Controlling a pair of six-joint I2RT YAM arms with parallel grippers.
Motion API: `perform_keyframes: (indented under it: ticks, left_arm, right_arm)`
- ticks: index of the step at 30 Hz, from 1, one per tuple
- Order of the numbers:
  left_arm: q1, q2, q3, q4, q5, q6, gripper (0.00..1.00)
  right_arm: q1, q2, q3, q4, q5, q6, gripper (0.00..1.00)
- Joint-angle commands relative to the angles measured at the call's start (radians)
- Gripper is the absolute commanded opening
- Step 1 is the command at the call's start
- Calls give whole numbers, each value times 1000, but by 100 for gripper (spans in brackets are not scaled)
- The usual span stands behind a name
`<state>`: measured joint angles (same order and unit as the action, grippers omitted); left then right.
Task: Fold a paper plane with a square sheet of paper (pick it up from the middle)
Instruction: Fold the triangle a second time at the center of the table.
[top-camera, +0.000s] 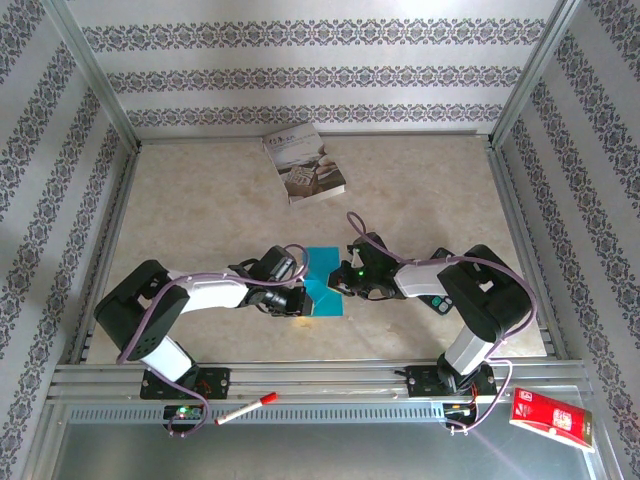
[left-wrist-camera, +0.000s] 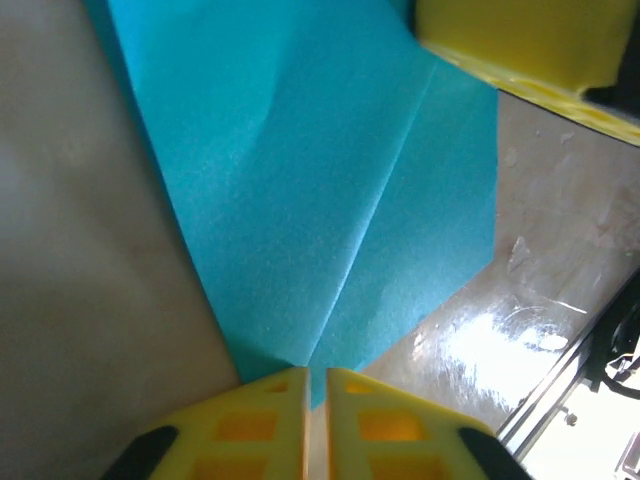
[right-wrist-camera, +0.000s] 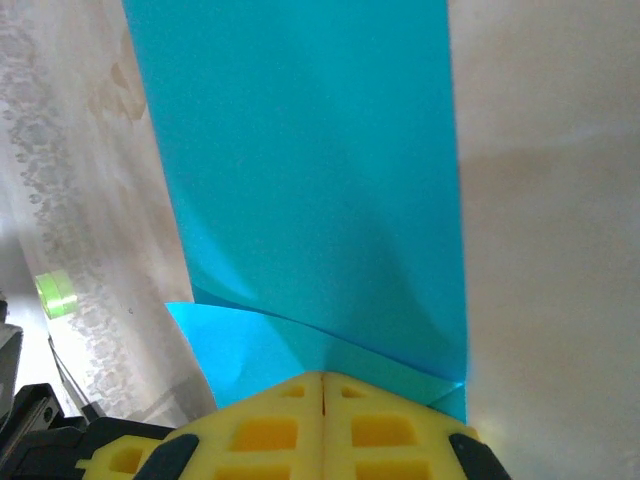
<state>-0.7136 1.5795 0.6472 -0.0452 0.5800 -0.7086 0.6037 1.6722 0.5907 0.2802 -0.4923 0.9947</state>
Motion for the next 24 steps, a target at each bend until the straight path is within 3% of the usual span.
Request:
perform_keyframes:
  ticks: [1, 4, 12, 18, 24]
  left_arm:
    - [-3, -37, 40, -18, 16, -15, 15]
    - [5, -14, 64, 49, 35, -42, 14]
    - [14, 128, 145, 78, 49, -46, 0]
    - [14, 193, 148, 83, 40, -40, 0]
    - [14, 142, 64, 46, 35, -39, 0]
  right_arm:
    - [-15, 38, -49, -34, 50, -13, 2]
    - [-13, 36, -61, -26, 51, -9, 2]
    - [-9, 37, -71, -18, 55, -3, 2]
    - [-5, 46, -71, -17, 59, -1, 2]
    - [-7, 52, -71, -34, 64, 0, 1]
